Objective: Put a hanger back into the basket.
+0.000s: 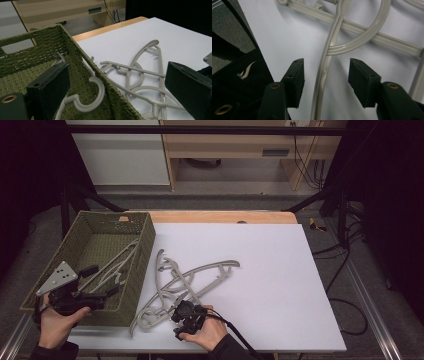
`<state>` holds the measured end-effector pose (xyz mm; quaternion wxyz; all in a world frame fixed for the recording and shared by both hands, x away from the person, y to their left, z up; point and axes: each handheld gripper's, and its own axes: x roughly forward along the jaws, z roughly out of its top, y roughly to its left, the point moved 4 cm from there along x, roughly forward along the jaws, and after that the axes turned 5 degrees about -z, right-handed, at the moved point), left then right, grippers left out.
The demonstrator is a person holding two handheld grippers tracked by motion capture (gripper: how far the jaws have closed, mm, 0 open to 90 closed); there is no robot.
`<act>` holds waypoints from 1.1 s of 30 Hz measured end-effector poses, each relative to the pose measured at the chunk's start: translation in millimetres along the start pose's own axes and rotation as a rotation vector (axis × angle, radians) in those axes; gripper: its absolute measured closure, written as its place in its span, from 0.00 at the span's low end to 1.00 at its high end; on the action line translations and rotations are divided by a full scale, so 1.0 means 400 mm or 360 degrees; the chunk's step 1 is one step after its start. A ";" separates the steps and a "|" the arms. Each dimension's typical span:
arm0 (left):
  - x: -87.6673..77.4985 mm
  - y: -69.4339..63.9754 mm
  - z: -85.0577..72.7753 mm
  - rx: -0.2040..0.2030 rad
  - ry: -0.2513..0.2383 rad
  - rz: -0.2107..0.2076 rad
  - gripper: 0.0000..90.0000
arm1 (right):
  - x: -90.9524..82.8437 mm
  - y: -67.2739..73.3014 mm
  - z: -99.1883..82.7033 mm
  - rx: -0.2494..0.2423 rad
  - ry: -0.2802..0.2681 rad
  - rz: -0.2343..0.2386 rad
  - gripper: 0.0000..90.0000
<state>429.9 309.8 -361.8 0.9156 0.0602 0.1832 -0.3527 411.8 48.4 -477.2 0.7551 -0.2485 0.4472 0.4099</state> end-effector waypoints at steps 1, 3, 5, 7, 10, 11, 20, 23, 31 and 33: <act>0.000 0.000 0.000 0.0000 0.0000 -0.0001 0.06 | 0.002 -0.001 -0.002 0.0005 0.0000 -0.0001 0.58; 0.002 -0.002 0.000 0.0002 0.0004 -0.0003 0.06 | 0.007 -0.003 -0.005 0.0035 -0.0004 0.0016 0.61; 0.003 -0.003 0.000 0.0002 0.0004 -0.0004 0.06 | 0.011 -0.006 -0.010 0.0047 0.0003 0.0013 0.64; 0.005 -0.003 -0.001 0.0001 0.0006 -0.0004 0.07 | 0.014 -0.005 -0.014 0.0079 0.0005 0.0026 0.66; 0.007 -0.003 -0.002 0.0001 0.0011 -0.0007 0.07 | 0.019 -0.009 -0.018 0.0048 0.0007 0.0016 0.70; 0.007 -0.004 -0.002 0.0002 0.0012 -0.0008 0.07 | 0.020 -0.006 -0.018 0.0066 0.0009 0.0018 0.72; 0.007 -0.005 -0.001 0.0001 0.0009 -0.0012 0.07 | 0.030 0.000 -0.019 0.0140 -0.0007 0.0054 0.87; 0.008 -0.004 -0.002 0.0002 0.0013 -0.0011 0.07 | 0.028 -0.003 -0.019 0.0162 -0.0005 0.0058 0.88; 0.008 -0.006 -0.001 0.0007 0.0014 -0.0013 0.07 | 0.009 -0.020 -0.026 0.0185 -0.0008 0.0032 0.91; 0.008 -0.006 -0.001 0.0008 0.0013 -0.0015 0.07 | 0.001 -0.027 -0.029 0.0188 -0.0014 0.0029 0.91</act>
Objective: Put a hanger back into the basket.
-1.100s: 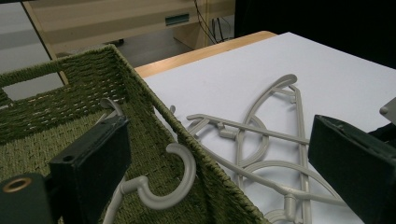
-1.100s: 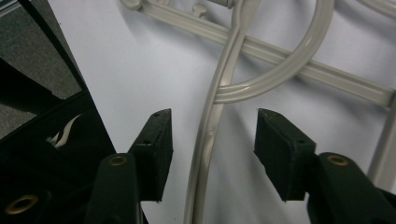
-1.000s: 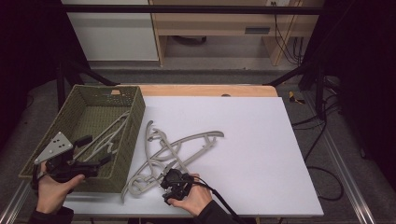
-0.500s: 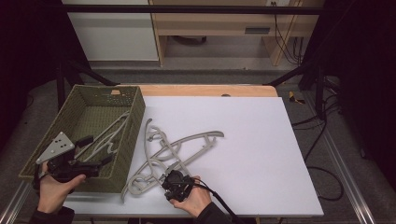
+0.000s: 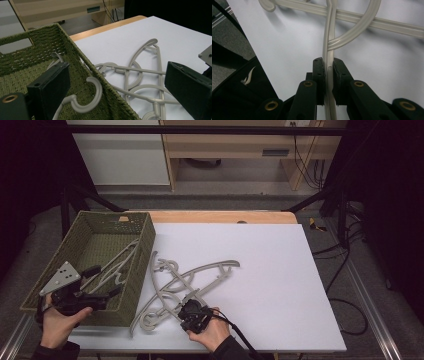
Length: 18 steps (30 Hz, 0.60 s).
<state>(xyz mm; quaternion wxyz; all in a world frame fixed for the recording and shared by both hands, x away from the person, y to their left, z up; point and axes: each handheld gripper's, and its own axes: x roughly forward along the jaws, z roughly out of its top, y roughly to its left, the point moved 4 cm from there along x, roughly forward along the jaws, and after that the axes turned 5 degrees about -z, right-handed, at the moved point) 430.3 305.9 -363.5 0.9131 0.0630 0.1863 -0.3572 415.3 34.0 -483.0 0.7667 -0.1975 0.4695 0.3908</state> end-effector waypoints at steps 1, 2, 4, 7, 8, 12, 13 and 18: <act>0.000 0.000 0.000 -0.0001 -0.0002 0.0000 0.07 | -0.004 -0.004 -0.002 0.0005 -0.0008 0.0001 0.91; 0.000 0.000 0.000 0.0000 -0.0004 -0.0002 0.07 | -0.009 -0.010 -0.004 0.0003 -0.0011 0.0004 0.91; -0.001 -0.001 0.001 0.0002 -0.0006 -0.0003 0.07 | -0.020 -0.022 -0.010 0.0015 -0.0018 0.0029 0.91; 0.000 -0.005 0.002 0.0005 -0.0011 -0.0013 0.07 | -0.045 -0.044 -0.019 0.0013 -0.0037 0.0045 0.91; 0.000 -0.006 0.003 0.0009 -0.0013 -0.0014 0.07 | -0.055 -0.052 -0.021 0.0007 -0.0052 0.0048 0.91; 0.000 -0.015 0.006 0.0033 -0.0014 -0.0037 0.07 | -0.105 -0.091 -0.033 -0.0003 -0.0103 0.0077 0.91; 0.001 -0.017 0.007 0.0040 -0.0014 -0.0044 0.07 | -0.119 -0.101 -0.035 -0.0007 -0.0121 0.0089 0.91; 0.010 -0.043 0.014 0.0091 -0.0007 -0.0087 0.07 | -0.197 -0.146 -0.047 -0.0038 -0.0187 0.0172 0.91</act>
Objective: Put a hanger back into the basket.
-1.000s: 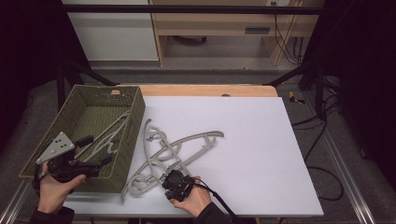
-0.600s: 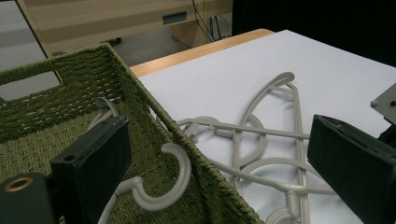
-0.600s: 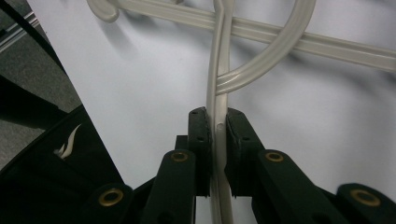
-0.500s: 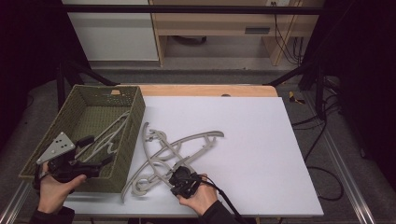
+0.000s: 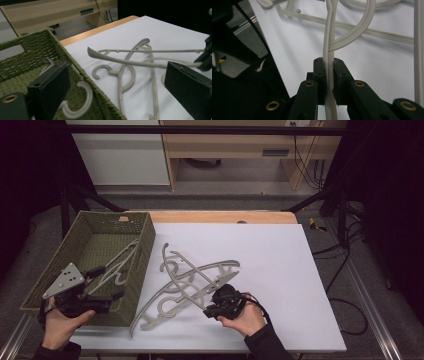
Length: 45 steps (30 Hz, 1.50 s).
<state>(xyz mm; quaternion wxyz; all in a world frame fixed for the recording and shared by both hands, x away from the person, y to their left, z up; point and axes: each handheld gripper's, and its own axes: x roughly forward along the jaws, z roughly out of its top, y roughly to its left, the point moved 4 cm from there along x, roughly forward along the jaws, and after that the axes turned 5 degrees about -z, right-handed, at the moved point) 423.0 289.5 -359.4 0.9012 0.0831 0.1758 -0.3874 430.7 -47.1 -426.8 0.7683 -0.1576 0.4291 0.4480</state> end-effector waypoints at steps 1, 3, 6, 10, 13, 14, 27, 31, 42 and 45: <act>0.003 -0.008 0.003 0.0022 0.0005 -0.0014 0.07 | -0.015 -0.006 0.000 -0.0008 -0.0018 0.0022 0.91; 0.011 -0.027 0.009 0.0064 0.0016 -0.0045 0.07 | -0.044 -0.017 -0.002 -0.0064 -0.0035 0.0083 0.91; 0.026 -0.059 0.017 0.0147 0.0051 -0.0092 0.07 | -0.080 -0.026 -0.004 -0.0104 -0.0057 0.0146 0.91; 0.049 -0.102 0.024 0.0262 0.0109 -0.0142 0.07 | -0.118 -0.039 -0.010 -0.0178 -0.0095 0.0280 0.91; 0.064 -0.131 0.029 0.0367 0.0146 -0.0170 0.08 | -0.142 -0.042 -0.015 -0.0213 -0.0100 0.0332 0.91; 0.070 -0.139 0.029 0.0398 0.0160 -0.0184 0.08 | -0.148 -0.041 -0.017 -0.0216 -0.0101 0.0352 0.91; 0.145 -0.217 0.046 0.0788 0.0325 -0.0266 0.16 | -0.175 -0.014 -0.033 -0.0324 -0.0044 0.0488 0.91; 0.170 -0.223 0.039 0.0847 0.0397 -0.0320 0.23 | -0.181 -0.009 -0.038 -0.0337 -0.0027 0.0524 0.91; 0.215 -0.258 0.008 0.1123 0.0518 -0.0364 0.58 | -0.186 -0.004 -0.043 -0.0356 -0.0036 0.0568 0.91; 0.217 -0.263 0.007 0.1175 0.0512 -0.0372 0.68 | -0.188 -0.004 -0.044 -0.0338 -0.0028 0.0571 0.91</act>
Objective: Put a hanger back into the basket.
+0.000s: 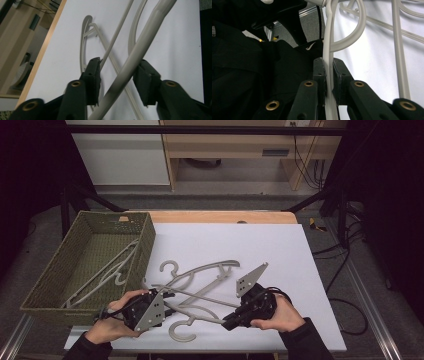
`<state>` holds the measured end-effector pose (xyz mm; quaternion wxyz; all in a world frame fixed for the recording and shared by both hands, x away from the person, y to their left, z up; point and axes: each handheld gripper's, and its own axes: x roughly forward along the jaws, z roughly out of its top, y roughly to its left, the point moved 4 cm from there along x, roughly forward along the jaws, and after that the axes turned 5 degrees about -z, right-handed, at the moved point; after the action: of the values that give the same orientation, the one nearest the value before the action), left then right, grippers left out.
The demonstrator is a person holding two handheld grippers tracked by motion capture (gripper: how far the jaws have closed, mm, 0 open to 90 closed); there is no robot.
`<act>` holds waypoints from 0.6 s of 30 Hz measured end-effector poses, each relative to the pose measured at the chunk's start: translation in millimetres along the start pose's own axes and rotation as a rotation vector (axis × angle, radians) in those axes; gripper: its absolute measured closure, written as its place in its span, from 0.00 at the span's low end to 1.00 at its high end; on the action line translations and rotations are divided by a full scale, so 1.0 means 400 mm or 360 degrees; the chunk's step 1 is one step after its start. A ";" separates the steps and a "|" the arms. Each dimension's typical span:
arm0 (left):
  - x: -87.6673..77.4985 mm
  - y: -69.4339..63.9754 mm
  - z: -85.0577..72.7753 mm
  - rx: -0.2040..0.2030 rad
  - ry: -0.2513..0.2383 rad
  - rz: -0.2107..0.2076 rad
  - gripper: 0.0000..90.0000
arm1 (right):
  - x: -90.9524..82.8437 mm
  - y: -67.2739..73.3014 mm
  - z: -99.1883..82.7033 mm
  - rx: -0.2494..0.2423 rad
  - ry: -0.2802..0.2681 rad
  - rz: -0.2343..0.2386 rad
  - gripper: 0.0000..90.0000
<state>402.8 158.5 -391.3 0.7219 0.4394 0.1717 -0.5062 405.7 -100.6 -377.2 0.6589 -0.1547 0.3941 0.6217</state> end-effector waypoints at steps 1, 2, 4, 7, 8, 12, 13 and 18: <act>0.001 -0.002 0.001 0.0007 -0.0001 -0.0006 0.72 | 0.000 -0.001 -0.001 0.0004 -0.0018 0.0015 0.91; 0.000 -0.004 0.001 0.0015 0.0004 -0.0011 0.74 | -0.002 -0.003 -0.002 -0.0009 -0.0018 0.0006 0.91; 0.000 -0.005 0.001 0.0046 0.0020 -0.0023 0.75 | -0.004 -0.003 -0.004 -0.0008 -0.0021 0.0016 0.91; -0.001 -0.011 0.003 0.0098 0.0055 -0.0020 0.77 | -0.004 -0.003 -0.003 -0.0013 -0.0023 0.0021 0.91; -0.002 -0.013 0.004 0.0126 0.0063 -0.0015 0.78 | -0.005 -0.003 -0.003 -0.0008 -0.0023 0.0029 0.91; -0.005 -0.018 0.003 0.0161 0.0083 -0.0050 0.82 | -0.012 -0.005 0.001 -0.0015 -0.0050 0.0034 0.91; -0.005 -0.019 0.003 0.0147 0.0066 -0.0056 0.83 | -0.015 -0.006 0.002 -0.0008 -0.0063 0.0024 0.91; -0.003 -0.030 0.006 0.0025 -0.0052 -0.0112 0.88 | -0.034 -0.010 0.007 0.0010 -0.0142 0.0005 0.90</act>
<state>391.4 156.2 -394.7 0.7029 0.4306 0.1713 -0.5397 411.8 -108.9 -366.8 0.6755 -0.1240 0.3665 0.6278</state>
